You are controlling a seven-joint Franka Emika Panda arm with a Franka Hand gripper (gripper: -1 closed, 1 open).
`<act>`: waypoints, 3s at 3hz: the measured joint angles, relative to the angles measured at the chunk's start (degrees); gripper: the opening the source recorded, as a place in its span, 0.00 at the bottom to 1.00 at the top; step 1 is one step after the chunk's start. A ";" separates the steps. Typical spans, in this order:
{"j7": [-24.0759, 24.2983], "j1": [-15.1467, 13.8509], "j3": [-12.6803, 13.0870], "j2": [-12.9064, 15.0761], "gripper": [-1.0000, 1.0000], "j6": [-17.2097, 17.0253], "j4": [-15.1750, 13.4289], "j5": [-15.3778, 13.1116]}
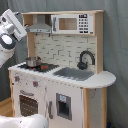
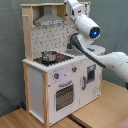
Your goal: Play with the kitchen
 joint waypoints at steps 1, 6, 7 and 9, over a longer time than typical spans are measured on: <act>4.28 -1.31 -0.07 0.54 1.00 -3.53 2.60 -1.23; 27.12 -8.94 -1.02 1.06 1.00 -21.03 13.82 -10.81; 30.02 -9.34 -1.60 1.07 1.00 -25.63 14.20 -12.89; 33.66 -9.49 -1.55 1.08 1.00 -34.85 14.20 -17.69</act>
